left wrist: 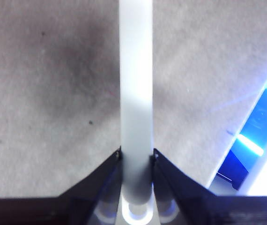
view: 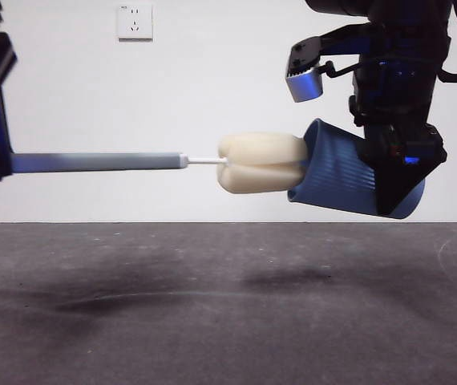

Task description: Pick up the cup brush,pick up the cup,insert the brush into the cup,clean the cup,put the cup brush back,put the cup back to the fixed position on the table

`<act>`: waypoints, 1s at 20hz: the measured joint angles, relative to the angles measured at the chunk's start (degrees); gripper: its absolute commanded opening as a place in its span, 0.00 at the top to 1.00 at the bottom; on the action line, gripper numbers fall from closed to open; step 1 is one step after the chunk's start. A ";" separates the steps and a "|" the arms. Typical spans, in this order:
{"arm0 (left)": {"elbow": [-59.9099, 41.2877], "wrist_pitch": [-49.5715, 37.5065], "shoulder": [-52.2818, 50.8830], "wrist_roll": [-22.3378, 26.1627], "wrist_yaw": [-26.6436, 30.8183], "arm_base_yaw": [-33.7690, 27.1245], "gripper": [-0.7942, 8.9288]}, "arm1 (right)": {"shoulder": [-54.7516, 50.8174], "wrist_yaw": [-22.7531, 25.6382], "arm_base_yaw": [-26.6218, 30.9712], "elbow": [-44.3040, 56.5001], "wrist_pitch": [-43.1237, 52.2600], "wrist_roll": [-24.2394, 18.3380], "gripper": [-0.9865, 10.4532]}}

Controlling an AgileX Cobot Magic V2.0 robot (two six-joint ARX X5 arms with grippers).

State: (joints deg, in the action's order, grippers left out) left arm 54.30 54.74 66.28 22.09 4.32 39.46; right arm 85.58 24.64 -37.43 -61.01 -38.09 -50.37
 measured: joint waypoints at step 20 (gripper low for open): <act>4.00 -2.99 9.20 -2.58 1.53 6.62 0.93 | 1.57 5.33 -13.38 0.00 -0.48 -6.19 0.93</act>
State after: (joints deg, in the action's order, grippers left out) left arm 58.30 51.75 75.48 19.51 5.85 46.09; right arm 87.15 29.98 -50.81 -61.01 -38.57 -56.55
